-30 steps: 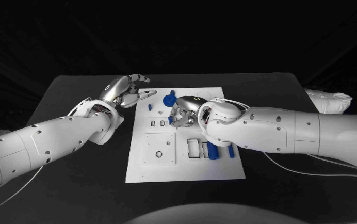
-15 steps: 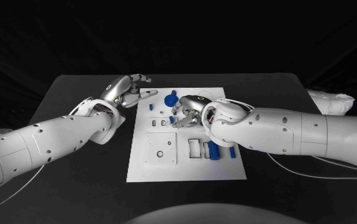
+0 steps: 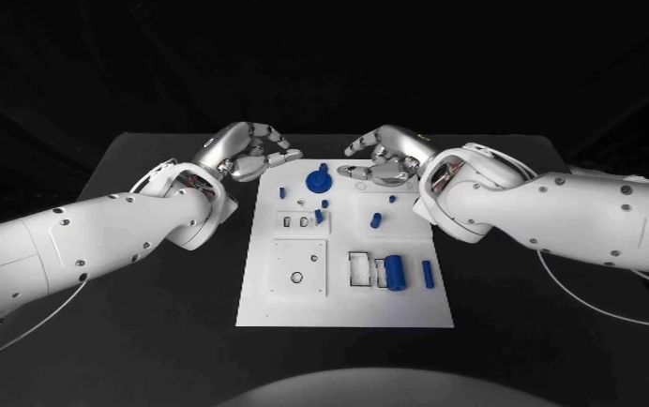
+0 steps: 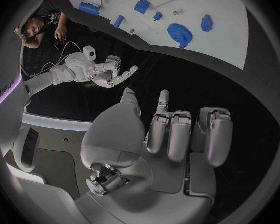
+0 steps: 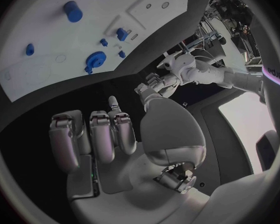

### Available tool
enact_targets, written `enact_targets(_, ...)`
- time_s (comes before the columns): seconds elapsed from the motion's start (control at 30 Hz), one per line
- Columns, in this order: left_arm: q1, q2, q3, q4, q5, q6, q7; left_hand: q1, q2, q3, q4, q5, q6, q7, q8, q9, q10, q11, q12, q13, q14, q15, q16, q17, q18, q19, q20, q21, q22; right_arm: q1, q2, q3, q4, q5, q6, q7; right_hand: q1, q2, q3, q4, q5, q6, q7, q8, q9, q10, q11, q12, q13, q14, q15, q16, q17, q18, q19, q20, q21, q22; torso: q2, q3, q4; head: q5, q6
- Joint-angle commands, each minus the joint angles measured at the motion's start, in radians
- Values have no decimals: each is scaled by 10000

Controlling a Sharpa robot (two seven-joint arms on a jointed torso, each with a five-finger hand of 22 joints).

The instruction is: Assemble the parts on the task board

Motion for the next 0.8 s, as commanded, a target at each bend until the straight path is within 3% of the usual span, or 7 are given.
enact_targets(0.03,252,38,12,305,-497,1483,-1867,-268,53,-157,9,100,377,-169,328,337,1047,-179,26,2635,1060,-154,26,2634,-73,1035,-129,24,2635,173,-332,-17,149,2397,71,674,-209,279,-33,251,248,36,62,41,26,1050,117,28,2627,1060,93,41,2635,-66,1046,123,45,2629,-65,14,-31,88,-19)
enact_targets(0.2,813,256,-62,604,-698,3101,-3703,-561,88,-392,-1,241,947,-492,857,1093,1047,-490,26,2635,1060,-463,26,2634,-73,1035,-295,24,2635,330,-840,-29,193,3931,612,599,-279,510,-82,430,676,24,119,64,64,1050,209,28,2627,1060,179,41,2635,-66,1046,208,45,2629,-109,62,-70,240,-70)
enact_targets(0.33,1094,500,-89,628,-670,4329,-4939,-532,177,-441,-1,420,1190,-662,1012,1539,1047,-674,26,2635,1060,-613,26,2634,-73,1035,-322,24,2635,364,-1105,-43,200,4406,937,465,-274,580,-85,468,715,-2,133,60,69,1050,225,28,2627,1060,196,41,2635,-66,1046,228,45,2629,-132,122,-110,347,-89)
enact_targets(0.47,1201,794,-100,503,-617,5402,-5968,-424,251,-447,-7,661,1373,-774,1056,1776,1047,-770,26,2635,1060,-699,26,2634,-73,1035,-320,24,2635,371,-1302,-53,214,4567,1097,357,-273,585,-85,471,717,-4,134,61,70,1050,226,28,2627,1060,198,41,2635,-66,1046,229,45,2629,-143,158,-139,383,-120)
enact_targets(0.5,1214,860,-103,465,-586,5647,-6183,-409,264,-458,-7,693,1428,-800,1059,1828,1047,-794,26,2635,1060,-720,26,2634,-73,1035,-319,24,2635,371,-1339,-55,214,4587,1124,336,-273,585,-85,471,717,-4,134,61,70,1050,226,28,2627,1060,198,41,2635,-66,1046,229,45,2629,-137,145,-135,399,-106)
enact_targets(0.6,1242,1072,-113,354,-449,6473,-6874,-396,273,-481,-4,727,1507,-834,1053,1901,1047,-829,26,2635,1060,-751,26,2634,-73,1035,-320,24,2635,371,-1455,-63,209,4632,1216,240,-273,585,-85,471,717,-4,134,61,70,1050,226,28,2627,1060,198,41,2635,-66,1046,229,45,2629,-134,148,-154,381,-127)
enact_targets(0.8,1257,1432,-122,196,-99,7541,-7897,-412,393,-488,3,787,1579,-868,982,1970,1047,-866,26,2635,1060,-789,26,2634,-73,1035,-328,24,2635,359,-1660,-82,197,4666,1385,24,-269,592,-88,475,721,-6,136,61,71,1050,228,28,2627,1060,200,41,2635,-66,1046,232,45,2629,-134,124,-113,372,-186)
